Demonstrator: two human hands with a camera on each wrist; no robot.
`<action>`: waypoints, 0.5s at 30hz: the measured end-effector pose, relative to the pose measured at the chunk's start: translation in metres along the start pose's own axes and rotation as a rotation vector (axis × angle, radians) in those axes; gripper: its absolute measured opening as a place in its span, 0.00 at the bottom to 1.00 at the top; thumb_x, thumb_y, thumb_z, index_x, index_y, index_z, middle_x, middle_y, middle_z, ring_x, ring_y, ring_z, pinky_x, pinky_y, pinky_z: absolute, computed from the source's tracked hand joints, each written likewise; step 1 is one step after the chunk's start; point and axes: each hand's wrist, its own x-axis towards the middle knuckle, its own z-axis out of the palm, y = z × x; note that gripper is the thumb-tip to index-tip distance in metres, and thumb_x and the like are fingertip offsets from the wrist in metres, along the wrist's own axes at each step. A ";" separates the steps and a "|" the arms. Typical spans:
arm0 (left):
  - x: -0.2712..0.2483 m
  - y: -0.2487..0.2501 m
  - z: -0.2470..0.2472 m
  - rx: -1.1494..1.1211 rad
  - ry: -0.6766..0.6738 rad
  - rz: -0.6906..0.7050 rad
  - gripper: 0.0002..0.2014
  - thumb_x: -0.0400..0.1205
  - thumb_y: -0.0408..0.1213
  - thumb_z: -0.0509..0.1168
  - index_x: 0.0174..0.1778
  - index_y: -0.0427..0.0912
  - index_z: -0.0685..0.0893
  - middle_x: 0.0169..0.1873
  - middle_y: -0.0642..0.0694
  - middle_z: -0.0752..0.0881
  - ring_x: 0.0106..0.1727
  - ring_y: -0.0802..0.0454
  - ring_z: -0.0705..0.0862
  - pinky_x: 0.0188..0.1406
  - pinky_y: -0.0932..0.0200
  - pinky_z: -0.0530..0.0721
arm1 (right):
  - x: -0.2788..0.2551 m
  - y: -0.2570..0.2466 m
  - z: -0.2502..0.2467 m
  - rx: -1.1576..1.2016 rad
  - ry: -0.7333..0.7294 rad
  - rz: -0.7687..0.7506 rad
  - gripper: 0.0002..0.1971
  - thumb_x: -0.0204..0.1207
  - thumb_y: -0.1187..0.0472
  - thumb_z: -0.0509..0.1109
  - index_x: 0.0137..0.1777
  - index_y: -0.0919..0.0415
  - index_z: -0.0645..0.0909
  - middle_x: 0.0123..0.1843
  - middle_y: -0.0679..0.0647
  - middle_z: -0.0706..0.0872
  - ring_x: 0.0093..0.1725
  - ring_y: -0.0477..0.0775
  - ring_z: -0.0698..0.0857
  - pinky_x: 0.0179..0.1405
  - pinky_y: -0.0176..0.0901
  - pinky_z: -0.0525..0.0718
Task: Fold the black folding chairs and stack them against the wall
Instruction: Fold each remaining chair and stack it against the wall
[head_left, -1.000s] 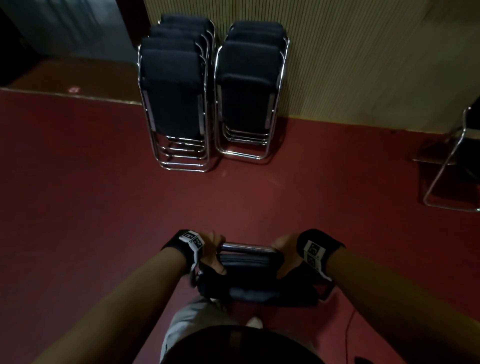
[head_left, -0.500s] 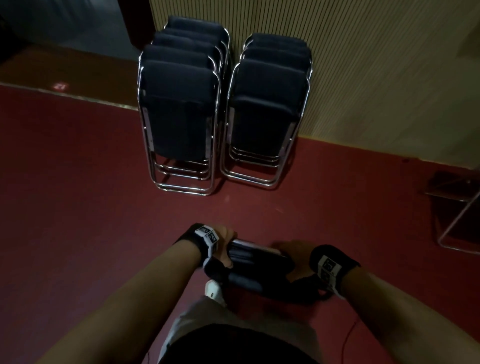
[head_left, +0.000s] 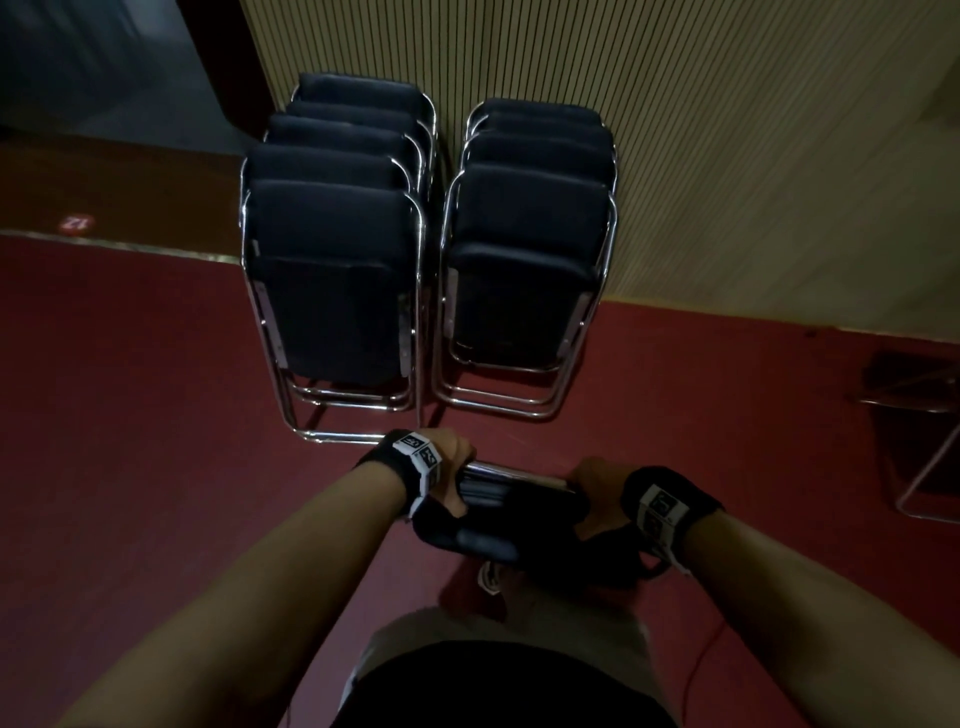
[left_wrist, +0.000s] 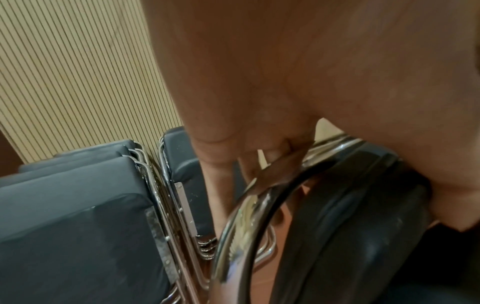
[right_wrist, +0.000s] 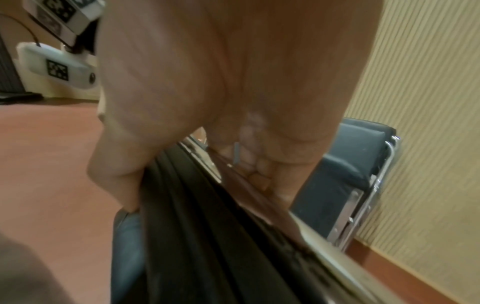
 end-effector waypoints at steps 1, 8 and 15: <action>0.012 -0.007 -0.008 -0.019 -0.017 -0.008 0.24 0.50 0.64 0.64 0.31 0.48 0.82 0.22 0.51 0.84 0.26 0.52 0.86 0.30 0.49 0.92 | 0.010 0.005 -0.012 -0.011 0.011 -0.003 0.27 0.63 0.39 0.78 0.59 0.52 0.85 0.51 0.52 0.89 0.49 0.56 0.90 0.49 0.51 0.91; 0.092 -0.048 -0.050 -0.020 -0.018 0.002 0.26 0.51 0.67 0.65 0.36 0.51 0.82 0.28 0.52 0.84 0.29 0.50 0.85 0.33 0.52 0.91 | 0.074 0.053 -0.072 -0.060 0.005 -0.034 0.31 0.63 0.38 0.78 0.64 0.53 0.83 0.58 0.52 0.88 0.55 0.59 0.89 0.46 0.46 0.85; 0.205 -0.096 -0.156 -0.081 -0.089 -0.007 0.28 0.55 0.65 0.75 0.42 0.50 0.83 0.40 0.52 0.88 0.39 0.51 0.88 0.36 0.59 0.86 | 0.166 0.143 -0.191 -0.062 -0.032 -0.097 0.25 0.67 0.40 0.79 0.59 0.55 0.85 0.56 0.54 0.89 0.52 0.57 0.88 0.45 0.43 0.84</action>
